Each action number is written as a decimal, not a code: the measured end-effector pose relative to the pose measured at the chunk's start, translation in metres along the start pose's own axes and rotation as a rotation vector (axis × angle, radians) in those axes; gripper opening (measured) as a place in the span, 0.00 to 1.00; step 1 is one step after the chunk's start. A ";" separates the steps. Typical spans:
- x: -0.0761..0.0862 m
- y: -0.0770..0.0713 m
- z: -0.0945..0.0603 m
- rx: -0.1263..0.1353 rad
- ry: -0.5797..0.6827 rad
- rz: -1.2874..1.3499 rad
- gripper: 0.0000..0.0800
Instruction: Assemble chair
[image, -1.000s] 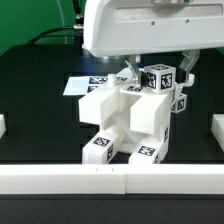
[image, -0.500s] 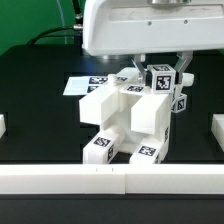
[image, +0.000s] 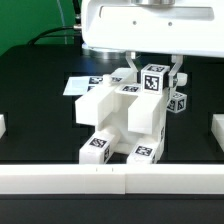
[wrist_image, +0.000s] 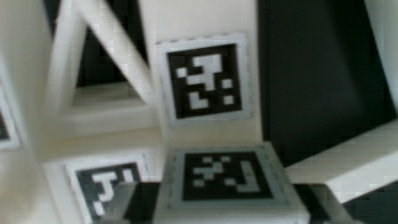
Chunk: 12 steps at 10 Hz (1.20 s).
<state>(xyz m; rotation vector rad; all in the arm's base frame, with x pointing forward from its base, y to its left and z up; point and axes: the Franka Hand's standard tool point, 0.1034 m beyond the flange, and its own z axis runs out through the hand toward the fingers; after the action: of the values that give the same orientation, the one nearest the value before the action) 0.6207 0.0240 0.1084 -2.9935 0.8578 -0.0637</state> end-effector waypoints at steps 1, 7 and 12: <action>0.000 0.000 0.000 0.002 0.000 0.104 0.34; 0.000 -0.001 0.001 0.006 -0.005 0.543 0.46; -0.003 -0.004 0.001 0.006 -0.005 0.258 0.80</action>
Offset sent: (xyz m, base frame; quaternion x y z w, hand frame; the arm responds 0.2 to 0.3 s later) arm 0.0011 -0.0019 -0.0067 -0.0080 -0.0208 0.2612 0.9650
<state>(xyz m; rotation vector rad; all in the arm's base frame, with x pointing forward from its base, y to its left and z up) 0.6203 0.0293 0.1076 -2.8474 1.2313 -0.0533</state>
